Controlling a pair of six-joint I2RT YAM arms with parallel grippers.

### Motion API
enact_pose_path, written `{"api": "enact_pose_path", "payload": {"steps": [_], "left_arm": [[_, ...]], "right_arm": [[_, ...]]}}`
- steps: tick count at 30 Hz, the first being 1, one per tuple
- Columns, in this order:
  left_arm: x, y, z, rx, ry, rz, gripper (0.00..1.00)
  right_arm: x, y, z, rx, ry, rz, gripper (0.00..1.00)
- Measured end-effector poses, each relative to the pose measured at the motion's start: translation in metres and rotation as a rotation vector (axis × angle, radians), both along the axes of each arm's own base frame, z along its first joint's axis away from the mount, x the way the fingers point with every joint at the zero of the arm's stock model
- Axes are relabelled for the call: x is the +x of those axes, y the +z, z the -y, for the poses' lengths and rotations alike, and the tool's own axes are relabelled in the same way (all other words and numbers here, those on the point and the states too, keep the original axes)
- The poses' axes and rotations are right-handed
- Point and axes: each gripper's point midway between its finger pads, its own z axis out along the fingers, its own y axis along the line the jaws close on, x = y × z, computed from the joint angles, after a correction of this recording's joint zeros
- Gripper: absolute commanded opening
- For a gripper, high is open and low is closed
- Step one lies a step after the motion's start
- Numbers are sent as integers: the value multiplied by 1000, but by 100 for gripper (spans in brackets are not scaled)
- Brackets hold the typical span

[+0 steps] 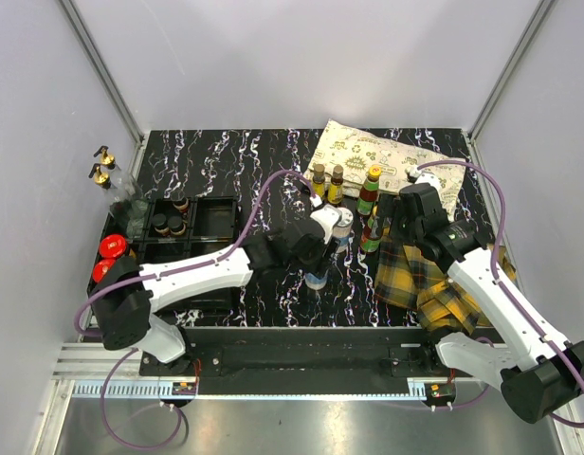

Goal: Organize the condiment bottles
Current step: Pick up the bottle from the center of the board, then place the bottle in the storage box.

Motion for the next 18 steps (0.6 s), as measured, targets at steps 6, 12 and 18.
{"api": "enact_pose_path", "payload": {"steps": [6,12,18], "left_arm": [[6,23,-23,3,95,55,0],[16,61,-59,-24,255,149,0],[32,77,-117,20,476,207,0]], "right_arm": [[-1,-3,0,-1,-2,-7,100],[-1,-3,0,3,-4,-8,100],[-1,-8,-1,2,-6,-23,100]]}}
